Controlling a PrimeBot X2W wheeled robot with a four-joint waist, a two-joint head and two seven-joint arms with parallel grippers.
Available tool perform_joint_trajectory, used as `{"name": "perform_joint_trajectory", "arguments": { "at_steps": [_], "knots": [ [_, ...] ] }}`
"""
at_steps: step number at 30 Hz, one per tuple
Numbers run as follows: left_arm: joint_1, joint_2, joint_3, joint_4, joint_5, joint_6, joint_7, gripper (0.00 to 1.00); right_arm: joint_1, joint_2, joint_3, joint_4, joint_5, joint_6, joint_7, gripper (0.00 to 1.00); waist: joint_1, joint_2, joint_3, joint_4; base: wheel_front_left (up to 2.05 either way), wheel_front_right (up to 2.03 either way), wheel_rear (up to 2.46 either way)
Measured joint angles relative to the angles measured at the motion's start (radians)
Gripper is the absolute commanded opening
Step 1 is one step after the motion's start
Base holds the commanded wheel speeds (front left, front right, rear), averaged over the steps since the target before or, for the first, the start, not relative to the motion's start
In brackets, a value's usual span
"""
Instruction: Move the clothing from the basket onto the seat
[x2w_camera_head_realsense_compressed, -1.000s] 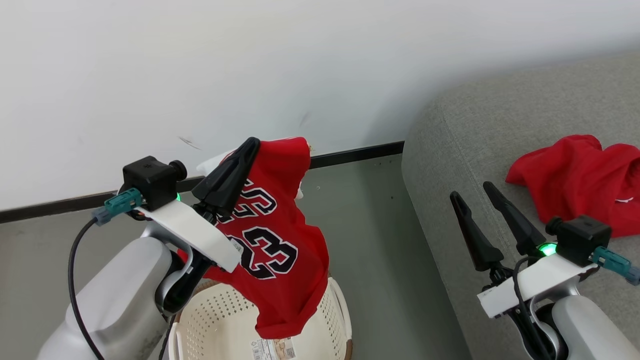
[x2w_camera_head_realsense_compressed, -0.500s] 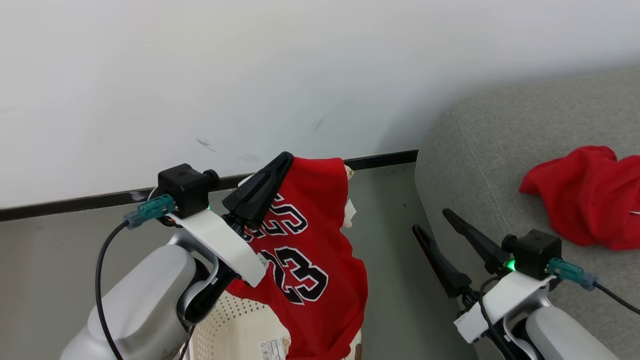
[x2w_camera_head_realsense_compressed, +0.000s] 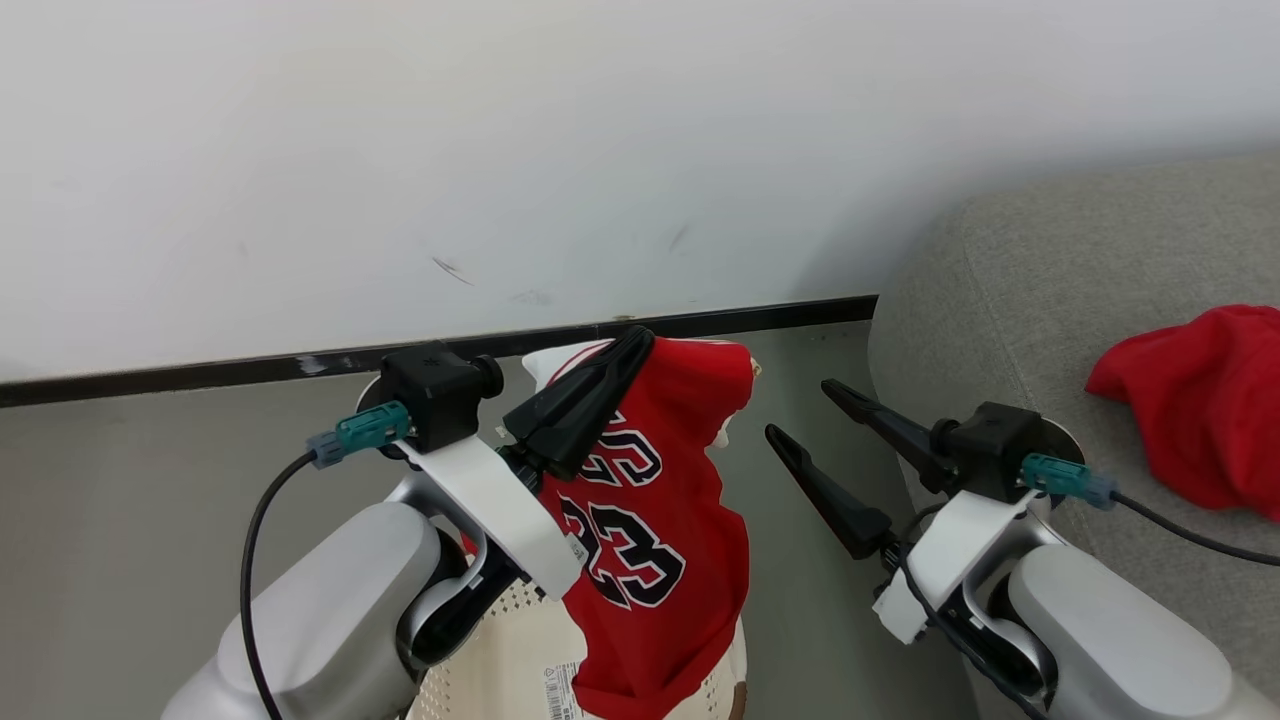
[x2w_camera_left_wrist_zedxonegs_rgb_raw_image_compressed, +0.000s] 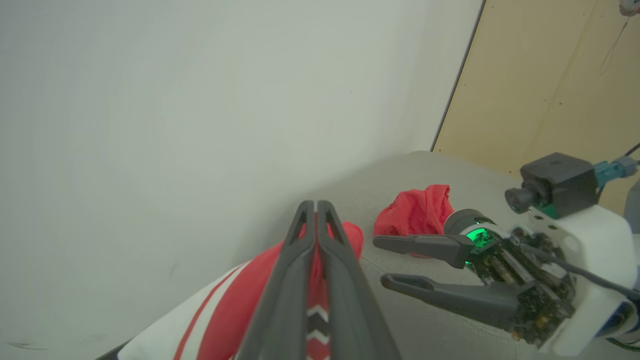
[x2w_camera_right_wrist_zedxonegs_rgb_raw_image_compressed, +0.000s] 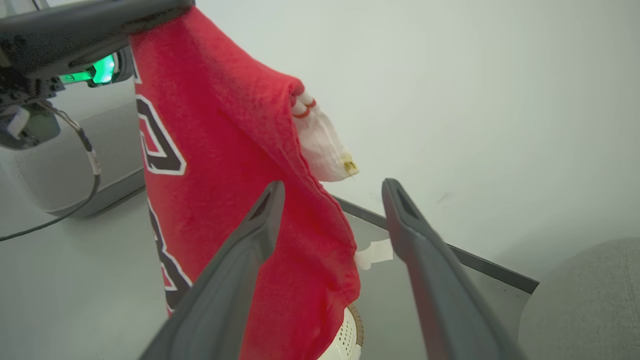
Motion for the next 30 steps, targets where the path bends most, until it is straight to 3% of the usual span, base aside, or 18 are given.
{"name": "perform_joint_trajectory", "arguments": {
  "at_steps": [15,26,27,28,30],
  "knots": [
    [-0.002,-0.02,-0.04,-0.019,0.002,0.0,0.021,0.0,-0.165,-0.014,0.255,0.085,0.086,0.0,0.0,1.0,0.0,0.0,0.018,0.061,0.0,0.0,0.0],
    [-0.003,-0.028,-0.065,-0.024,0.002,0.0,0.025,0.0,-0.232,0.036,0.404,0.117,0.187,0.0,0.0,0.99,0.0,0.0,0.019,0.106,0.0,0.0,0.0],
    [-0.003,-0.028,-0.067,-0.024,0.002,0.0,0.025,0.0,-0.237,0.039,0.413,0.12,0.195,0.0,0.0,0.83,0.0,0.0,0.019,0.11,0.0,0.0,0.0],
    [-0.003,-0.029,-0.07,-0.024,0.002,0.0,0.028,0.0,-0.242,0.042,0.416,0.123,0.202,0.0,0.0,0.43,0.0,0.0,0.019,0.113,0.0,0.0,0.0],
    [-0.003,-0.029,-0.075,-0.024,0.002,0.0,0.034,0.0,-0.25,0.047,0.421,0.133,0.209,0.0,0.0,0.18,0.0,0.0,0.021,0.118,0.0,0.0,0.0]
  ]
}}
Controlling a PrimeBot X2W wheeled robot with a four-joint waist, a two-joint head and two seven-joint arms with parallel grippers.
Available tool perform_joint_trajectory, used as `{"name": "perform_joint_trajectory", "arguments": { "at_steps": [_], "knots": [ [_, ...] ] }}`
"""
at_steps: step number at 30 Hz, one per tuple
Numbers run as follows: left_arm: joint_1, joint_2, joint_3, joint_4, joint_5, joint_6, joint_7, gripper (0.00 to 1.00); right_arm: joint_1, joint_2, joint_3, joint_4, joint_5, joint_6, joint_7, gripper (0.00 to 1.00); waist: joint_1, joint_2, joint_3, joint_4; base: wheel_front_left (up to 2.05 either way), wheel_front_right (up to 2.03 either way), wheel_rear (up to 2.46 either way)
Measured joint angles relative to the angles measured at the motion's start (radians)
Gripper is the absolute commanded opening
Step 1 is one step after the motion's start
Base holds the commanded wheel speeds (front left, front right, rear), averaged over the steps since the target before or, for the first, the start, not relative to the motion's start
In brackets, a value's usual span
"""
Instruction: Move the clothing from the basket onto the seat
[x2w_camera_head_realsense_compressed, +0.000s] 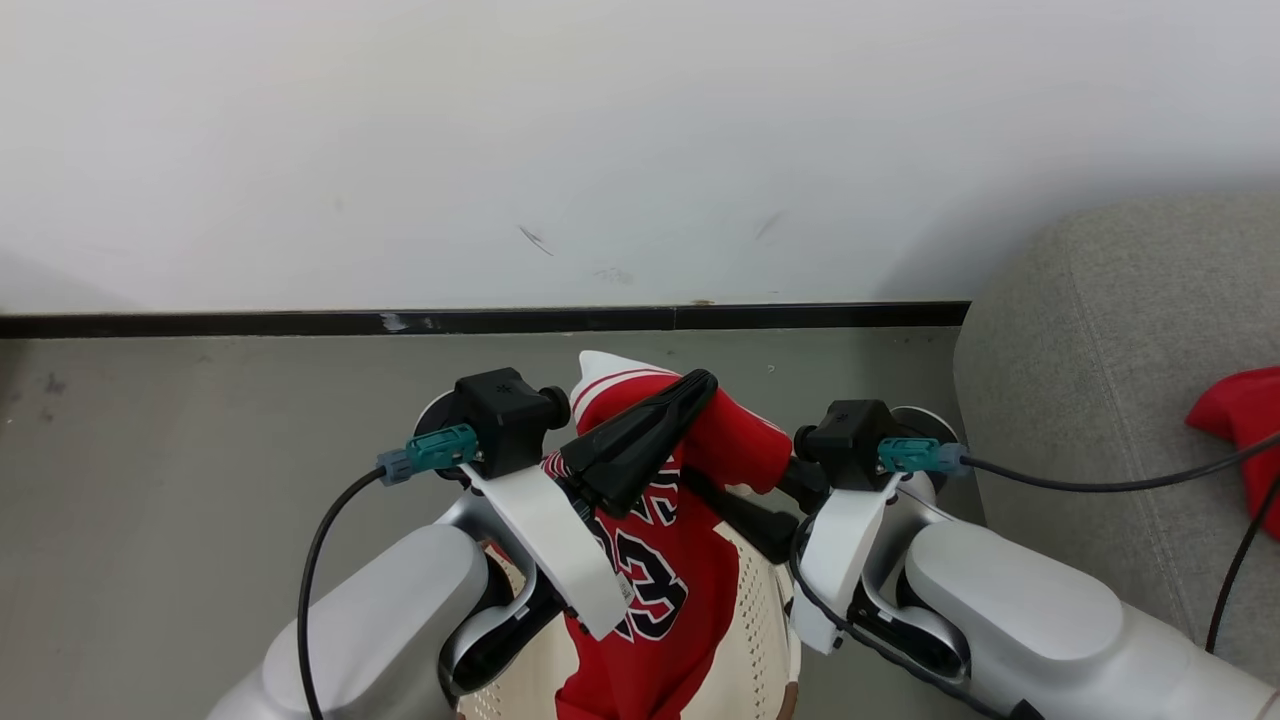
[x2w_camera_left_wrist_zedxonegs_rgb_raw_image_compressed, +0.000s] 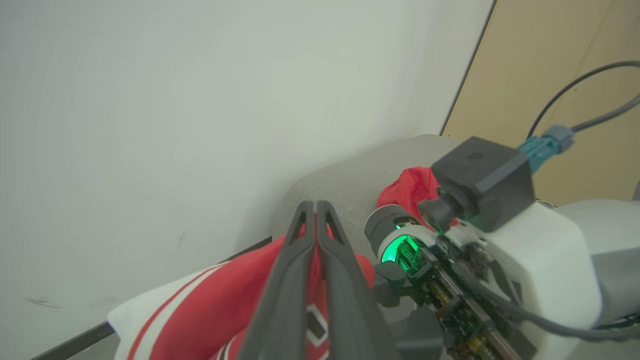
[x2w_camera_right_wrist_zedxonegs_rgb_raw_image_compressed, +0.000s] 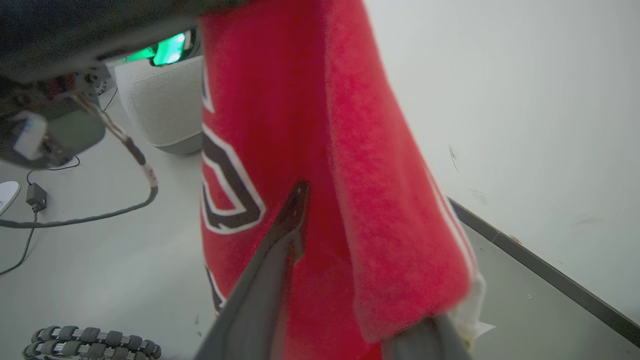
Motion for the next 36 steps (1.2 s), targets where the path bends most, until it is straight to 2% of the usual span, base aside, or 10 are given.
{"name": "perform_joint_trajectory", "arguments": {
  "at_steps": [1,15,16,17,18,36],
  "knots": [
    [0.0,0.0,-0.002,0.0,0.0,0.0,0.0,0.0,-0.007,0.0,0.001,0.005,0.006,0.0,0.0,0.0,0.0,0.0,0.001,0.002,0.0,0.0,0.0],
    [0.002,0.032,-0.002,0.046,0.003,0.0,-0.002,0.0,-0.013,-0.014,-0.092,-0.003,0.038,0.0,0.0,0.0,0.0,0.0,-0.012,-0.005,0.0,0.0,0.0],
    [0.002,0.032,-0.002,0.046,0.003,0.0,-0.002,0.39,-0.012,-0.017,-0.099,-0.008,0.038,0.0,0.0,0.0,0.0,0.0,-0.013,-0.007,0.0,0.0,0.0],
    [0.002,0.032,-0.001,0.047,0.003,0.0,-0.002,0.88,-0.01,-0.02,-0.106,-0.014,0.038,0.0,0.0,0.0,0.0,0.0,-0.014,-0.009,0.0,0.0,0.0],
    [0.003,0.032,0.0,0.047,0.003,0.0,-0.005,1.0,-0.01,-0.023,-0.113,-0.018,0.038,0.0,0.0,0.0,0.0,0.0,-0.014,-0.011,0.0,0.0,0.0],
    [0.007,0.042,0.018,0.053,0.011,0.01,-0.035,1.0,0.04,-0.091,-0.3,-0.065,0.012,0.0,0.0,0.0,0.0,0.0,-0.021,-0.057,0.0,0.0,0.0]
  ]
}}
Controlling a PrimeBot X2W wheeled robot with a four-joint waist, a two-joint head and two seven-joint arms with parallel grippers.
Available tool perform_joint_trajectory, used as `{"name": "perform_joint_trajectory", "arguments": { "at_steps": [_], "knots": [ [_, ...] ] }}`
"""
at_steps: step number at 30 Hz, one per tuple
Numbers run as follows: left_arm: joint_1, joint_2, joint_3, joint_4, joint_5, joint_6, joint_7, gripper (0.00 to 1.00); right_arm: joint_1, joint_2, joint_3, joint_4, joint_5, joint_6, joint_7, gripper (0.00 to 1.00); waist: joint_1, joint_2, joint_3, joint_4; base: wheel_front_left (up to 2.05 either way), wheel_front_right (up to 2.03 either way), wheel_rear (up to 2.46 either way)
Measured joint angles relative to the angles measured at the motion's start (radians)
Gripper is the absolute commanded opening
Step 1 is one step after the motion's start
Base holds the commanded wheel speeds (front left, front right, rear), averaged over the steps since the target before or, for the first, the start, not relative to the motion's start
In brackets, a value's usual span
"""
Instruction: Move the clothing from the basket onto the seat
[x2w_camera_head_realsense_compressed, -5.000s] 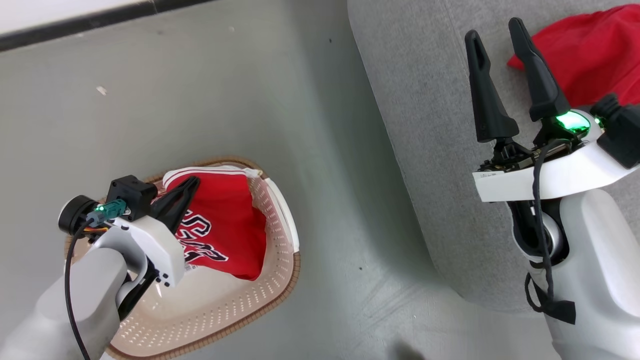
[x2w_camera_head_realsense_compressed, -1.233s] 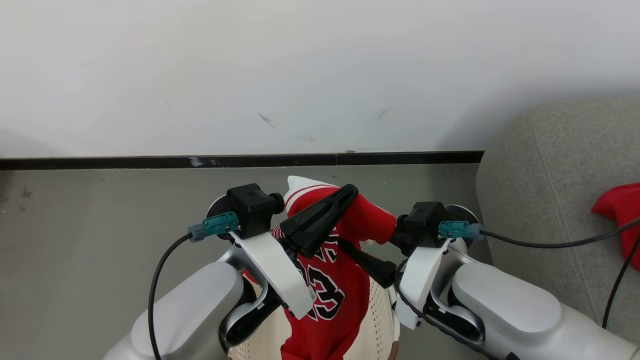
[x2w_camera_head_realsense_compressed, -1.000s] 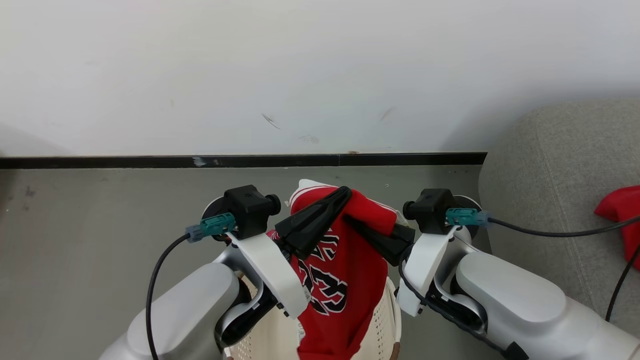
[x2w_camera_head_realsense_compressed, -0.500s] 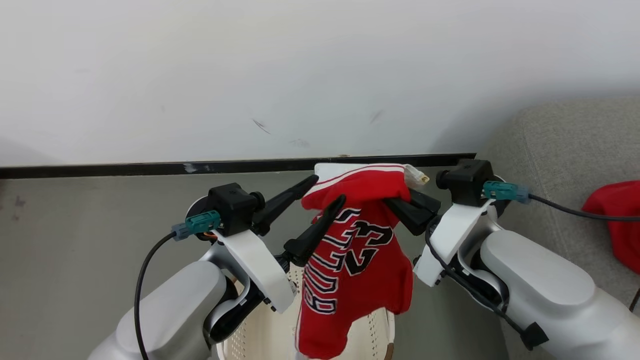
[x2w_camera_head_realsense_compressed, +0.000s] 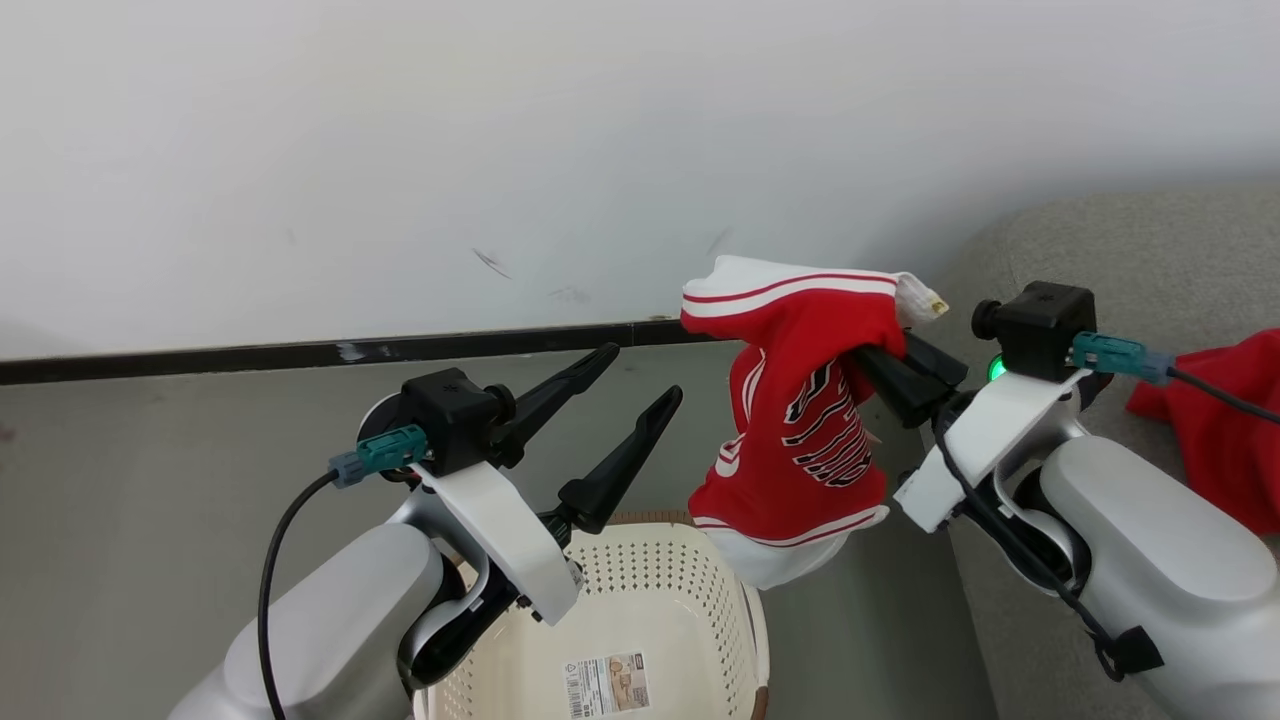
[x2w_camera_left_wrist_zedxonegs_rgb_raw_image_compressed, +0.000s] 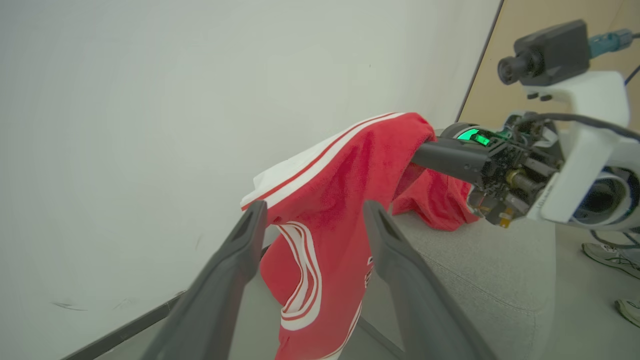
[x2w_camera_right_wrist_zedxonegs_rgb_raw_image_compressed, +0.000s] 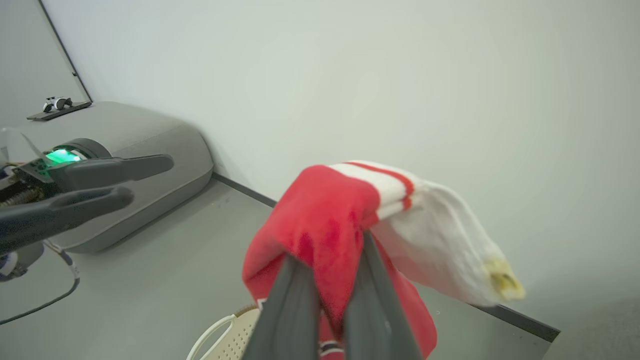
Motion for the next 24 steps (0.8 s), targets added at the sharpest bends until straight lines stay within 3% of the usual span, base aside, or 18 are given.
{"name": "perform_joint_trajectory", "arguments": {
  "at_steps": [24],
  "knots": [
    [0.051,0.022,-0.01,0.011,0.016,0.0,-0.036,1.0,0.108,-0.1,-0.359,-0.174,-0.101,0.0,0.0,0.0,0.0,0.0,-0.017,-0.145,0.0,0.0,0.0]
  ]
}}
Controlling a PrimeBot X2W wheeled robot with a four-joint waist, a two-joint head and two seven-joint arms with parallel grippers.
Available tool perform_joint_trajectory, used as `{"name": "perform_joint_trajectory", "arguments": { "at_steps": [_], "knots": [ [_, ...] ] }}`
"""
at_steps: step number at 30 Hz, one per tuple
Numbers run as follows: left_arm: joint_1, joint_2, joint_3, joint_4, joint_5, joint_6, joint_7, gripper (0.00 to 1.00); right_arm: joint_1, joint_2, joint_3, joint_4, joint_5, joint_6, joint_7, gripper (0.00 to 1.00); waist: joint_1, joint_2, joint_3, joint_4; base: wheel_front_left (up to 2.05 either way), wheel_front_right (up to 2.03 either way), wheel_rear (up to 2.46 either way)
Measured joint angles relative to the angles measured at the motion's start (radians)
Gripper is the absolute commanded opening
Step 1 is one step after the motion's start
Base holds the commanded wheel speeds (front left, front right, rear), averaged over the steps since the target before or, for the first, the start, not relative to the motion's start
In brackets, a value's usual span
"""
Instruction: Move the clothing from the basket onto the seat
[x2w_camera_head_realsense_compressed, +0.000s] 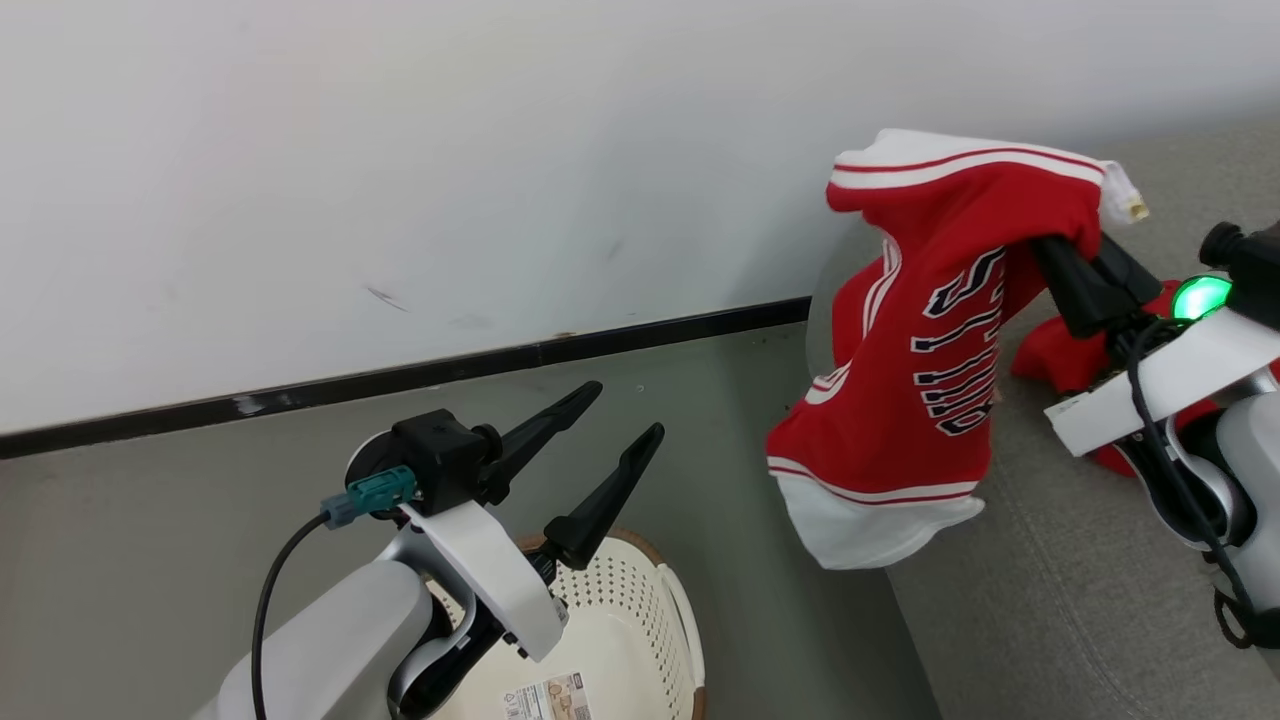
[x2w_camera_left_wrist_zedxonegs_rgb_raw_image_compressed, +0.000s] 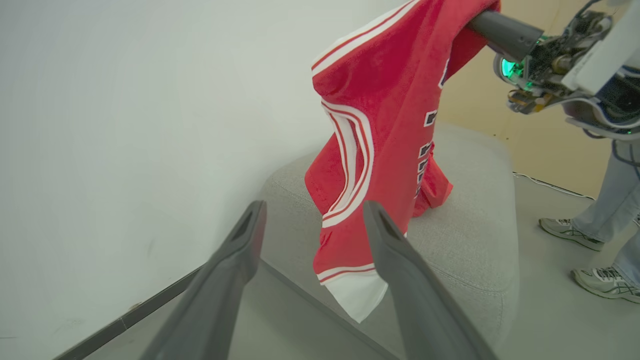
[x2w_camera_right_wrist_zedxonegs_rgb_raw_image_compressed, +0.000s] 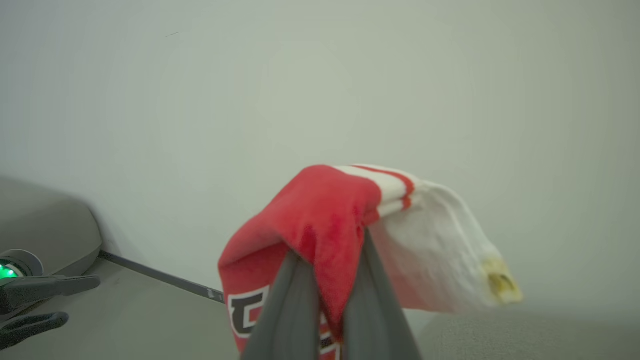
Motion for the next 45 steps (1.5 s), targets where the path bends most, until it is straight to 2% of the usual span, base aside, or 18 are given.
{"name": "perform_joint_trajectory", "arguments": {
  "at_steps": [16,34,45],
  "knots": [
    [0.026,0.014,-0.012,-0.023,0.0,-0.001,-0.013,1.0,0.067,-0.05,-0.216,-0.136,-0.029,0.0,0.0,0.0,0.0,0.0,0.002,-0.127,0.0,0.0,0.0],
    [0.035,0.05,0.01,-0.063,0.004,0.0,-0.026,1.0,0.149,-0.051,-0.274,-0.22,-0.04,0.0,0.0,0.0,0.0,0.0,0.029,-0.263,0.0,0.0,0.0],
    [0.051,0.075,0.028,-0.084,0.011,0.022,-0.028,1.0,0.182,-0.049,-0.288,-0.231,-0.059,0.0,0.0,0.0,0.0,0.0,0.048,-0.327,0.0,0.0,0.0]
  ]
}}
